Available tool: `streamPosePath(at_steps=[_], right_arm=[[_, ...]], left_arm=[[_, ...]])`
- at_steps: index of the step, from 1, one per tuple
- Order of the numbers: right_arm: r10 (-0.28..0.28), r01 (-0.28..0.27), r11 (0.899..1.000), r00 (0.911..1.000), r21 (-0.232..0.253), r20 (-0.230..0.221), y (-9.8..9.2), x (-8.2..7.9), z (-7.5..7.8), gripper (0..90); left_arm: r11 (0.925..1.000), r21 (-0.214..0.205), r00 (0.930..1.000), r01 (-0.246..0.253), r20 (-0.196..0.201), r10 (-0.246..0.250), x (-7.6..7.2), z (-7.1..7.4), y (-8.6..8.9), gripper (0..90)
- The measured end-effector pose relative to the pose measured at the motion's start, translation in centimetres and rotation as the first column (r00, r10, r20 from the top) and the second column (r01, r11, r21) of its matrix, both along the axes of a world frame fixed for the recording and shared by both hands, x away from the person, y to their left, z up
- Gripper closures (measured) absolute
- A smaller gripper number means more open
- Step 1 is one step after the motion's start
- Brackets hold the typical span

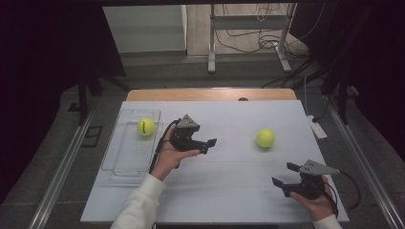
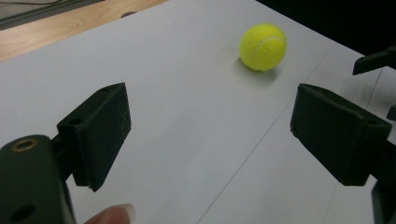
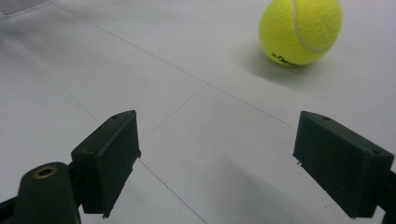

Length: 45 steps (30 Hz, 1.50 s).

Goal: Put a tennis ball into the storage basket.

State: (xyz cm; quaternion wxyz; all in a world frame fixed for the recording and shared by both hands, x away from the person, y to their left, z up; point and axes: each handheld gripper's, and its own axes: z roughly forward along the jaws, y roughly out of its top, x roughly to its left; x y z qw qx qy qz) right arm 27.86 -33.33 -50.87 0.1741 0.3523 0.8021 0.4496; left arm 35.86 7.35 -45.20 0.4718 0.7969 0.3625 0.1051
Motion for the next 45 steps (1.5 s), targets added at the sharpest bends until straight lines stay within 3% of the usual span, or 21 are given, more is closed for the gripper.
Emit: streamPosePath(at_steps=[4,18,26,45], right_arm=[[0.002,-0.002,1.0,1.0,0.008,0.002,-0.1,0.0,0.1,14.6],[0.001,-0.001,1.0,1.0,0.007,-0.004,0.2,0.0,0.0,14.5],[0.002,-0.002,1.0,1.0,0.011,-0.005,0.2,0.0,0.0,14.5],[-0.004,0.004,1.0,1.0,0.011,-0.005,0.4,0.1,0.0,14.5]], left_arm=[[0.9996,-0.026,0.9996,-0.012,0.027,0.012,0.3,-0.1,-0.7,14.3],[0.9981,-0.062,0.9999,0.008,0.015,-0.007,1.0,0.2,-1.6,14.3],[0.9994,-0.032,0.9996,0.017,0.023,-0.016,1.4,0.9,-2.7,14.2],[0.998,-0.026,0.9983,0.058,0.005,-0.057,2.6,1.3,-5.7,13.9]])
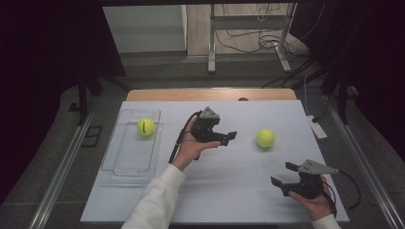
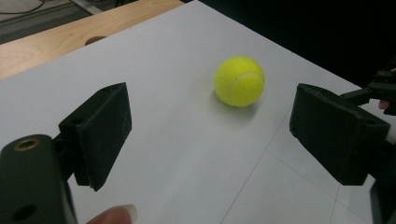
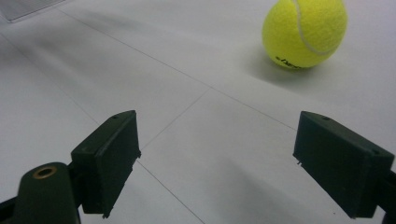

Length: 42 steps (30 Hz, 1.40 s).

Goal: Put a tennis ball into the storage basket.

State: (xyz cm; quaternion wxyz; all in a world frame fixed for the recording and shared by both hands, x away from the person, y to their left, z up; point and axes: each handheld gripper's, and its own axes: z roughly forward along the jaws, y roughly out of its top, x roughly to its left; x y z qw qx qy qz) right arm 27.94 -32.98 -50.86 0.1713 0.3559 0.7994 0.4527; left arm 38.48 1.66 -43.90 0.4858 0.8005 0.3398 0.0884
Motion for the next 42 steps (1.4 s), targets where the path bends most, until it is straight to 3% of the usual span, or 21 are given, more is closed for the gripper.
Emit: streamPosePath(at_steps=[13,42], right_arm=[[-0.001,0.001,1.0,1.0,0.001,0.002,-0.1,0.0,0.0,14.4],[0.001,-0.001,1.0,1.0,-0.003,0.0,0.1,0.0,0.0,14.5]], left_arm=[[0.9993,0.026,0.9996,0.027,0.004,-0.027,0.5,0.2,-2.1,13.6],[0.9976,0.045,0.9982,0.052,-0.03,-0.051,1.4,-0.9,-4.5,13.5]])
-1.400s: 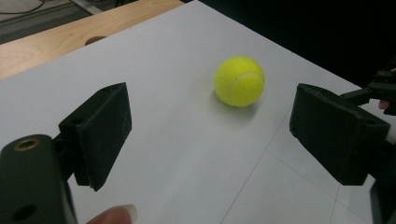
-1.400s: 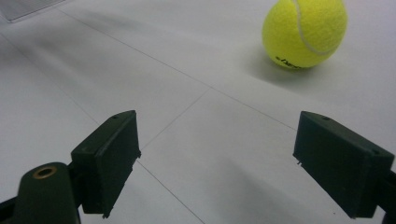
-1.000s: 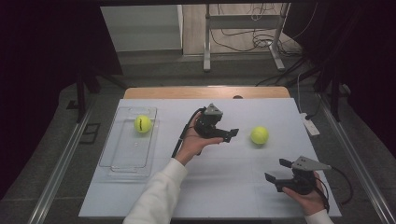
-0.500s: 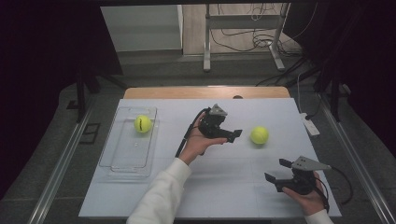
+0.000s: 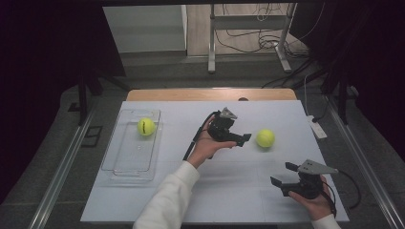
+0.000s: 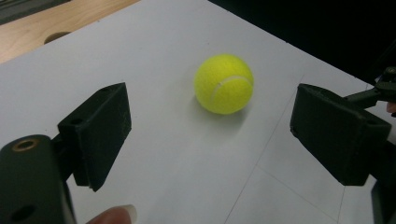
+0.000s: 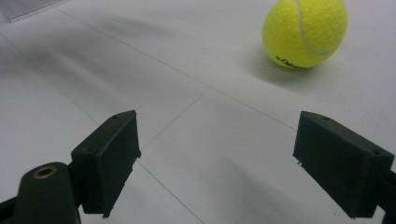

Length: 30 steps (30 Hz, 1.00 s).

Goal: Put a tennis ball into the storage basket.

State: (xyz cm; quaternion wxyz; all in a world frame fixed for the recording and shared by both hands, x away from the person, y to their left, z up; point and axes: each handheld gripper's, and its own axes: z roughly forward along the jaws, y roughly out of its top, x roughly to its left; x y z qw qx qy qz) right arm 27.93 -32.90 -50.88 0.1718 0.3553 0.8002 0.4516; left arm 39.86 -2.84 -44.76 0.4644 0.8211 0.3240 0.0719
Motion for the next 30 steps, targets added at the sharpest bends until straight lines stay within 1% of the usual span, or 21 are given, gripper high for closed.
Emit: streamPosePath(at_steps=[2,10,22,30], right_arm=[[0.0,0.0,1.0,1.0,0.001,0.0,0.0,0.0,0.0,14.5],[-0.001,0.001,1.0,1.0,0.001,0.0,0.0,0.0,0.0,14.5],[0.0,0.0,1.0,1.0,0.003,-0.003,0.0,0.0,0.0,14.5],[0.0,0.0,1.0,1.0,0.007,-0.005,0.1,0.0,-0.1,14.5]], left_arm=[[1.0,-0.005,1.0,-0.001,-0.004,0.001,0.0,-0.1,-0.2,13.5],[1.0,0.005,0.9999,0.008,-0.012,-0.008,0.2,-0.4,-0.7,13.5],[0.9999,0.002,0.9996,0.015,-0.024,-0.015,0.7,-0.9,-1.7,13.5],[0.9998,0.005,0.9994,0.02,-0.027,-0.02,1.1,-1.2,-2.3,13.5]])
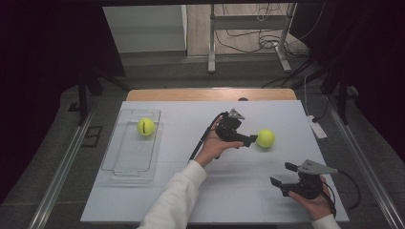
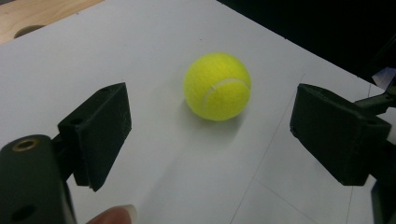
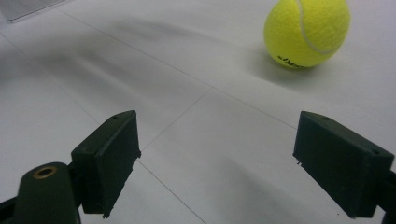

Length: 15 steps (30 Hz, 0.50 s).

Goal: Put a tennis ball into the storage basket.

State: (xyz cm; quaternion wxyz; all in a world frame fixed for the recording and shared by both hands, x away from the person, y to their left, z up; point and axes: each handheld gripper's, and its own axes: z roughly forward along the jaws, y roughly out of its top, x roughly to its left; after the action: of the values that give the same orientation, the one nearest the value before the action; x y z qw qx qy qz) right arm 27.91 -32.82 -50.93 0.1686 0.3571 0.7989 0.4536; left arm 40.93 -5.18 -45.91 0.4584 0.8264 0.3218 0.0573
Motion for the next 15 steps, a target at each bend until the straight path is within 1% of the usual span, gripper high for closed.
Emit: streamPosePath(at_steps=[6,8,13,15], right_arm=[[-0.001,0.001,1.0,1.0,-0.001,-0.002,0.0,0.0,0.0,14.5],[-0.001,0.001,1.0,1.0,0.001,-0.002,-0.1,0.0,0.0,14.5],[0.001,-0.001,1.0,1.0,0.0,-0.002,0.0,0.0,-0.1,14.5],[0.001,-0.001,1.0,1.0,-0.002,-0.002,0.0,0.0,-0.1,14.5]], left_arm=[[1.0,0.005,1.0,0.002,-0.008,-0.002,0.3,-0.4,-0.3,13.5],[1.0,-0.003,0.9999,0.001,-0.014,-0.001,0.4,-0.6,-0.5,13.6],[1.0,0.007,0.9998,0.007,-0.019,-0.006,0.7,-0.9,-1.1,13.7],[1.0,0.001,0.9997,0.003,-0.024,-0.003,0.8,-1.0,-1.3,13.6]])
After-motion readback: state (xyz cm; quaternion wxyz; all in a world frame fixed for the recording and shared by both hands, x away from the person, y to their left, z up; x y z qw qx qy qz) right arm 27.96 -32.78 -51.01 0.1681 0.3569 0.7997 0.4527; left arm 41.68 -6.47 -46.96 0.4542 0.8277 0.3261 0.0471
